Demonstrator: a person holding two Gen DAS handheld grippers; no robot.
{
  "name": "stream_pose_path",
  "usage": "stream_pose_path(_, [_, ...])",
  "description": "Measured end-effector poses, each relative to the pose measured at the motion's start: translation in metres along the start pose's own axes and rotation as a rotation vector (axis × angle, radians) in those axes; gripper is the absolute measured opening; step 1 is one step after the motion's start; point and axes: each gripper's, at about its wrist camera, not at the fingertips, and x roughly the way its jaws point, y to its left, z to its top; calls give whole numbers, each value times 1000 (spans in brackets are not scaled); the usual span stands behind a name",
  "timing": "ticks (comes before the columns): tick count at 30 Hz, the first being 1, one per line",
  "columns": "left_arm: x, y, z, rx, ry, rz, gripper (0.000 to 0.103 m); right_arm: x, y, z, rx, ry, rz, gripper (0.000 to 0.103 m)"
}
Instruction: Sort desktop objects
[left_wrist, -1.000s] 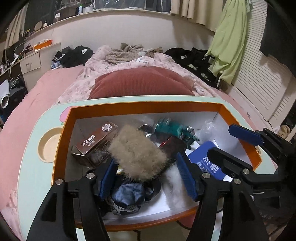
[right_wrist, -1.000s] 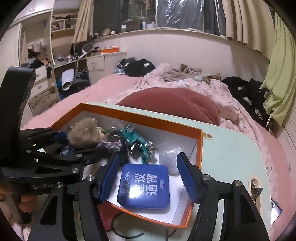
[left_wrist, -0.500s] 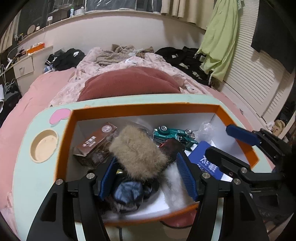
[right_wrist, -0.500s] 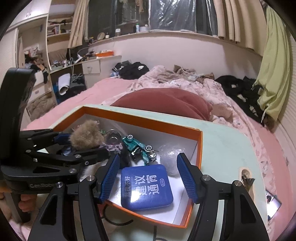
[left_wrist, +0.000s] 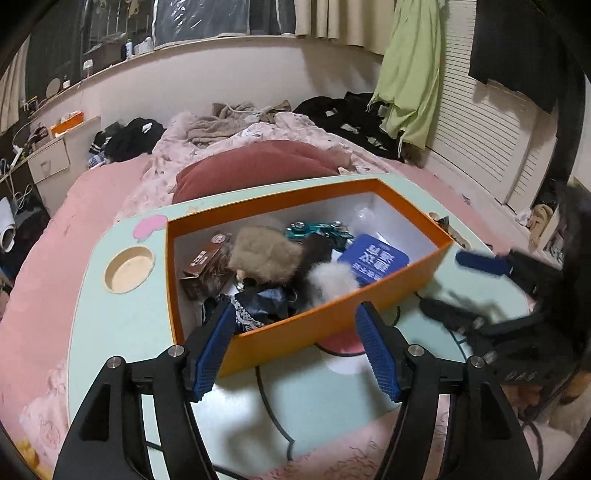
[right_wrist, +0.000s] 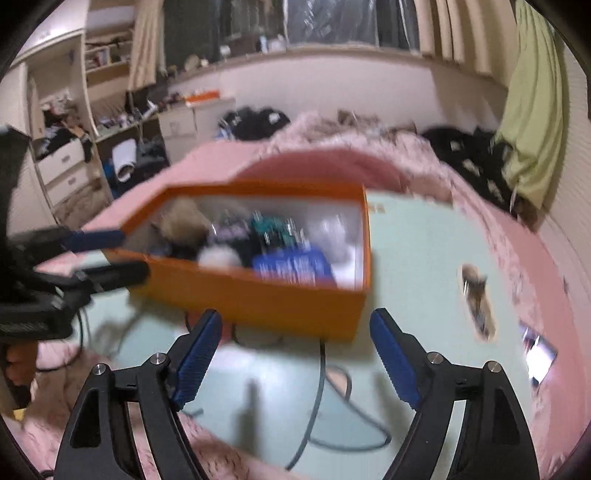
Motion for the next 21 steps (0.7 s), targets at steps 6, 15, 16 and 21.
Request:
stream_pose_path(6, [-8, -13, -12, 40, -44, -9, 70, 28, 0, -18, -35, 95, -61, 85])
stream_pose_path(15, [-14, -27, -27, 108, -43, -8, 71, 25, -3, -20, -19, 98, -63, 99])
stream_pose_path(16, [-10, -24, -29, 101, -18, 1, 71, 25, -3, -21, -19, 98, -63, 100])
stream_pose_path(21, [38, 20, -31, -126, 214, -4, 71, 25, -3, -22, -18, 100, -66, 101])
